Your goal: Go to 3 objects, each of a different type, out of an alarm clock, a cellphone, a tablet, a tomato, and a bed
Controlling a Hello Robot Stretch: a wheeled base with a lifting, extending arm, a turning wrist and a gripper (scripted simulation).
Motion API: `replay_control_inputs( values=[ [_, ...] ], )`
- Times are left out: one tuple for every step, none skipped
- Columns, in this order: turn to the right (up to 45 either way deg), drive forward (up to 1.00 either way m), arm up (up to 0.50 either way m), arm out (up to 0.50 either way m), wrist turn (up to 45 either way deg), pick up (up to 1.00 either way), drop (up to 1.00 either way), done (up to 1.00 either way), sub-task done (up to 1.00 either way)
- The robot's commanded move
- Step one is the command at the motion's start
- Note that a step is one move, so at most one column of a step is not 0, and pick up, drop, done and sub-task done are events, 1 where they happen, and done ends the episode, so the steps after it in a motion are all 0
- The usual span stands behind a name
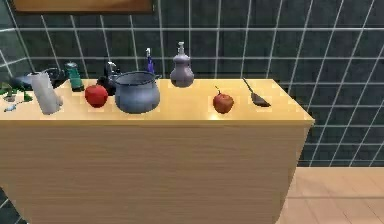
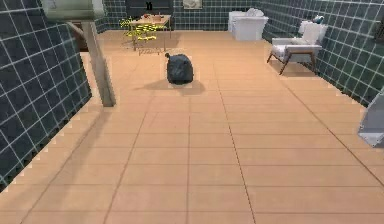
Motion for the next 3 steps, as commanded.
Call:
replay_control_inputs(
  values=[
    [0.0,0.3,0.0,0.0,0.0,0.0,0.0,0.0,0.0],
    [-33.0,0.0,0.0,0.0,0.0,0.0,0.0,0.0,0.0],
    [0.0,0.0,0.0,0.0,0.0,0.0,0.0,0.0,1.0]
  ],
)
